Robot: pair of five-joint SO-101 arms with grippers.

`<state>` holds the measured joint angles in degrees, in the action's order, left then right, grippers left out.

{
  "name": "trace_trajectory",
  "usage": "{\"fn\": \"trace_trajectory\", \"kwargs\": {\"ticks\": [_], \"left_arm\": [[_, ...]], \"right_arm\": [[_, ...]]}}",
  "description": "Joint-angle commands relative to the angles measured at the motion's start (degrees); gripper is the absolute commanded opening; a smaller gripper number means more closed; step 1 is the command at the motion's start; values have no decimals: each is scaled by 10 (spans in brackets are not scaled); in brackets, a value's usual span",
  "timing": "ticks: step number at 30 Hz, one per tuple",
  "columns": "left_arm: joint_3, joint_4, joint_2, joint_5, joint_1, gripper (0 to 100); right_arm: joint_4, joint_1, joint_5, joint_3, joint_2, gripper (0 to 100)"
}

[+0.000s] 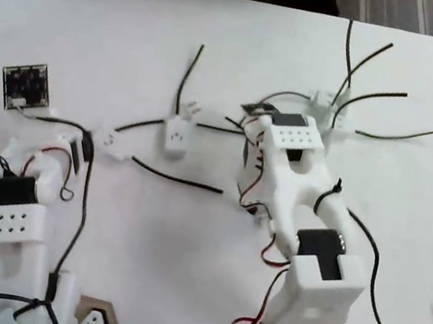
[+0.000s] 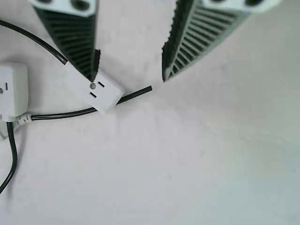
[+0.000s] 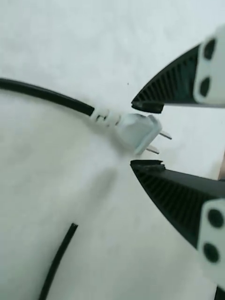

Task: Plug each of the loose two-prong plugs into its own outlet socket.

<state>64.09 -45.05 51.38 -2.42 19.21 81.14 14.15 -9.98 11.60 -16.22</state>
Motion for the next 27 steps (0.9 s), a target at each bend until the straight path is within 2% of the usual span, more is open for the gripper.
{"fn": "trace_trajectory", "kwargs": {"ticks": [1,8,12,20,25,27], "left_arm": [[-4,9,8,-4,3,225],[-4,9,8,-4,3,225],[-4,9,8,-4,3,225],[-4,9,8,-4,3,225],[-3,9,8,-4,3,225],[-3,9,8,-4,3,225]], "right_arm": [[7,16,13,-20,3,166],[5,12,21,-18,2,165],[5,12,24,-20,0,108],[10,4,24,-69,-72,97],[56,-7,22,-135,-72,19],[74,-7,20,-151,-74,19]]}}
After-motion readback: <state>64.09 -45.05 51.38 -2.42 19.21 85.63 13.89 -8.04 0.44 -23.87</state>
